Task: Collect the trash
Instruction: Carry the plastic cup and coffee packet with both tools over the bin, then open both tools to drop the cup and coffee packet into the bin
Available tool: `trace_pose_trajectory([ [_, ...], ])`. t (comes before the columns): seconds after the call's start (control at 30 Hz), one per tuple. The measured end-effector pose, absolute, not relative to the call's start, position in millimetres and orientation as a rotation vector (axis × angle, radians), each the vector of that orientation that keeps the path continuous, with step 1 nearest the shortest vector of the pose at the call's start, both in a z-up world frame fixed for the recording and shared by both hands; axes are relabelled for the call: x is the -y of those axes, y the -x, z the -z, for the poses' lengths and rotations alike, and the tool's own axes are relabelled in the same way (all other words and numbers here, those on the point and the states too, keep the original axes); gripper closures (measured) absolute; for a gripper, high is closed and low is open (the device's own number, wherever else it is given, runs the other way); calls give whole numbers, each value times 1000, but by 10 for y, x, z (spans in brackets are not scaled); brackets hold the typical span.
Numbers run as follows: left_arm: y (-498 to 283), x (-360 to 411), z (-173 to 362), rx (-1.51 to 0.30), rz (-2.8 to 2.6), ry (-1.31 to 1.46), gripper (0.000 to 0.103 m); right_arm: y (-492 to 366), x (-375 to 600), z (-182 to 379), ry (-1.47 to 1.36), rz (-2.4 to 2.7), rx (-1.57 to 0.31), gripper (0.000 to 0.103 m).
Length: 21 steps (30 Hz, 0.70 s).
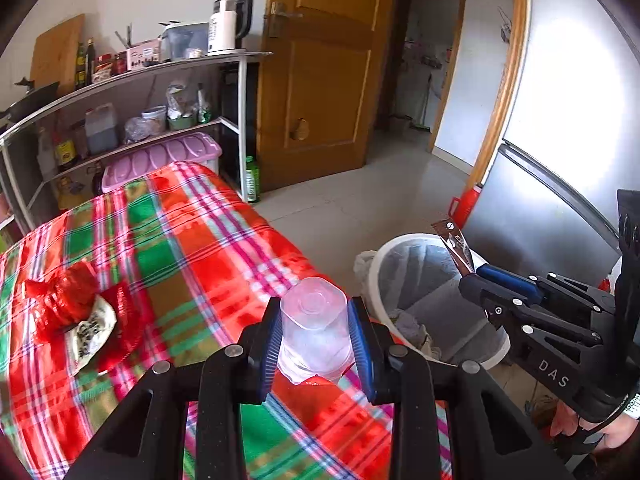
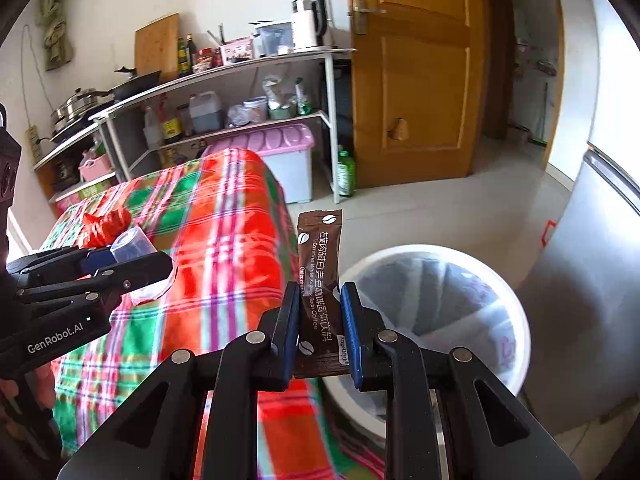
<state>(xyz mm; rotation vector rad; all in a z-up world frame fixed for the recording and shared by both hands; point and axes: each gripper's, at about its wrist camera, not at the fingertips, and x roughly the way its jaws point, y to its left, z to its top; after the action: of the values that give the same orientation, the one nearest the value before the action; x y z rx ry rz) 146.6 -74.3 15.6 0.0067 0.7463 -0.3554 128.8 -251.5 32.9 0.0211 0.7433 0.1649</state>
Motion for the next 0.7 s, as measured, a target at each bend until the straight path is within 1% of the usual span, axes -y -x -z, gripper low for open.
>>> trace_pose_trajectory([
  [0.43, -1674, 1637, 8, -796, 488, -55, 70, -1240, 3279, -55, -61, -15, -812, 82],
  [0.7, -1797, 1973, 207, -847, 518, -79, 70, -1312, 3513, 213, -71, 14, -878, 81],
])
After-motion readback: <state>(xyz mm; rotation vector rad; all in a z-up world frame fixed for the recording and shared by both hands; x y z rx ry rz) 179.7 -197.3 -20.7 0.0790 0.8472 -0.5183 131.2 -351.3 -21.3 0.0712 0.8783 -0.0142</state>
